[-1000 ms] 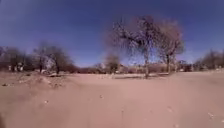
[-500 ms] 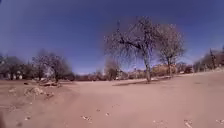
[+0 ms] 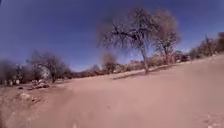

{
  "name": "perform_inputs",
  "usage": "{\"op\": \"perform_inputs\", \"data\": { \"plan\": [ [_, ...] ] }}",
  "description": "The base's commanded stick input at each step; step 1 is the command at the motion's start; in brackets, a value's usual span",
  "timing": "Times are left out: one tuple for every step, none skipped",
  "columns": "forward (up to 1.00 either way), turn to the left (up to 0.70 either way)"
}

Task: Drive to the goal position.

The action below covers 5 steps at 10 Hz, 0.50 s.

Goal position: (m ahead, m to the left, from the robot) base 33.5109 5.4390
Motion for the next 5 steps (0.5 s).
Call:
{"op": "perform_inputs", "data": {
  "plan": [
    [1.0,0.27],
    [1.0,0.27],
    [1.0,0.18],
    [1.0,0.04],
    [1.0,0.0]
  ]
}}
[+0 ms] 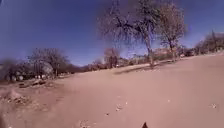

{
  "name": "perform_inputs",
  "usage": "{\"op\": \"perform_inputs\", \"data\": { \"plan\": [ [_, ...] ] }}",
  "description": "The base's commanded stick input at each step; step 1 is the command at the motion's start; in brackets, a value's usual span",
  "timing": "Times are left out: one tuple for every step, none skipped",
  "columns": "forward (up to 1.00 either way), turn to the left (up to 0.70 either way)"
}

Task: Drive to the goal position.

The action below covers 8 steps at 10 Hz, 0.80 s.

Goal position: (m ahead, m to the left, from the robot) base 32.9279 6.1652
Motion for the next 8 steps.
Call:
{"op": "perform_inputs", "data": {
  "plan": [
    [1.0,0.0],
    [1.0,0.0],
    [1.0,0.0],
    [1.0,0.0],
    [1.0,0.0],
    [1.0,0.0],
    [1.0,0.0],
    [1.0,0.0]
  ]
}}
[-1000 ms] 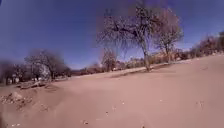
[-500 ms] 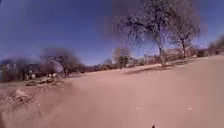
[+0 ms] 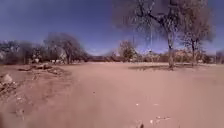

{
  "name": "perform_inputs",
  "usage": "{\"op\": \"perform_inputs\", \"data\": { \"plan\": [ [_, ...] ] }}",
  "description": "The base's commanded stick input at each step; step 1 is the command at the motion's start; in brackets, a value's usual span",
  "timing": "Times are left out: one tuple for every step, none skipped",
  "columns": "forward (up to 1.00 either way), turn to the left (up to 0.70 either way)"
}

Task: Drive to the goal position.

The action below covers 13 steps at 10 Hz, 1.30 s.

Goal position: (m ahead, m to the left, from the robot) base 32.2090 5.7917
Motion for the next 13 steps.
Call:
{"op": "perform_inputs", "data": {
  "plan": [
    [1.0,0.0],
    [1.0,0.0],
    [1.0,0.0],
    [1.0,0.0],
    [1.0,0.0],
    [1.0,0.0],
    [1.0,0.0],
    [1.0,0.0],
    [1.0,0.0],
    [1.0,0.0],
    [1.0,0.0],
    [1.0,0.0],
    [1.0,0.0]
  ]
}}
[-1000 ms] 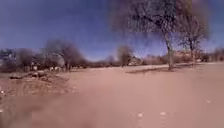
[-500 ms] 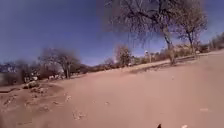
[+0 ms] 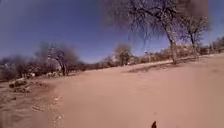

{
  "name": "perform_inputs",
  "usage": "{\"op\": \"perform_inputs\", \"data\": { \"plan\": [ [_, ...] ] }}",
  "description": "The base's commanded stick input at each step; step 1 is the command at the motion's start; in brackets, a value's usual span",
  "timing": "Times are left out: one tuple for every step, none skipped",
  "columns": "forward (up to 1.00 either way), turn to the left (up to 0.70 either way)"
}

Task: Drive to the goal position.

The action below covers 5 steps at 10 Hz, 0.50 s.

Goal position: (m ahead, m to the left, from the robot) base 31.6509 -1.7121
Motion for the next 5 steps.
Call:
{"op": "perform_inputs", "data": {
  "plan": [
    [1.0,0.0],
    [1.0,0.0],
    [1.0,0.0],
    [1.0,0.0],
    [1.0,0.0]
  ]
}}
